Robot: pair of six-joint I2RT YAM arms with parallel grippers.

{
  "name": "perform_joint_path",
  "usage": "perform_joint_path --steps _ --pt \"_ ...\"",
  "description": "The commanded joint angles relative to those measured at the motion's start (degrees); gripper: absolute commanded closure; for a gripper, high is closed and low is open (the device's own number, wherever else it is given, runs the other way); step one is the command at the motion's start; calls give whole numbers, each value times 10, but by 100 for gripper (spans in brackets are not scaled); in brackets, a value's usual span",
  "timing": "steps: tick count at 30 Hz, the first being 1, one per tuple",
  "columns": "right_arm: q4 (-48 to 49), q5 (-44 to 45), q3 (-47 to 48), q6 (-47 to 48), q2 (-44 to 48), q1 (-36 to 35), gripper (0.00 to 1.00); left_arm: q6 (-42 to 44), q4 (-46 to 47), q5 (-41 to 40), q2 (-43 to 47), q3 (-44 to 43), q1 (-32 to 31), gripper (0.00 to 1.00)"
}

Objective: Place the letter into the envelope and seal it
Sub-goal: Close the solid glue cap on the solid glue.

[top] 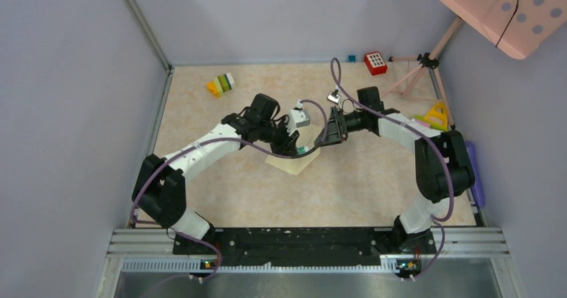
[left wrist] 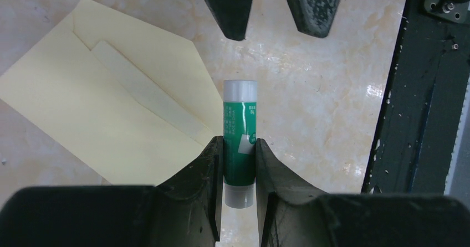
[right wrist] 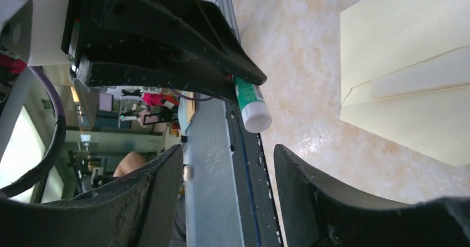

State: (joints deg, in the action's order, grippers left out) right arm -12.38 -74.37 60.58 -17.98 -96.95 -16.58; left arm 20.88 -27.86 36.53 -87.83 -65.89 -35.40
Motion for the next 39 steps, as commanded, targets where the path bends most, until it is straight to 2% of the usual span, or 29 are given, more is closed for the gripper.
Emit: perform_joint_path --steps 1,14,21,28,31,35,39 --pt "79 -43 -16 -63 -1 -14 42 -15 36 -12 -2 -28 -7 92" --pt "65 -32 -6 -56 -34 -34 46 -37 48 -4 3 -28 -20 93" --pt "66 -38 -3 -53 -36 -38 61 -44 52 1 4 -26 -21 93" --pt "61 -32 -3 -44 -37 -40 64 -50 55 7 2 -26 -21 94" --pt "45 -34 2 -26 -37 -43 74 -52 54 12 0 -26 -21 94" --pt "-45 -23 31 71 -36 -44 81 -61 48 46 -11 -33 -17 94" --pt "-184 6 75 260 -21 -50 80 -79 -1 190 -53 -74 10 94"
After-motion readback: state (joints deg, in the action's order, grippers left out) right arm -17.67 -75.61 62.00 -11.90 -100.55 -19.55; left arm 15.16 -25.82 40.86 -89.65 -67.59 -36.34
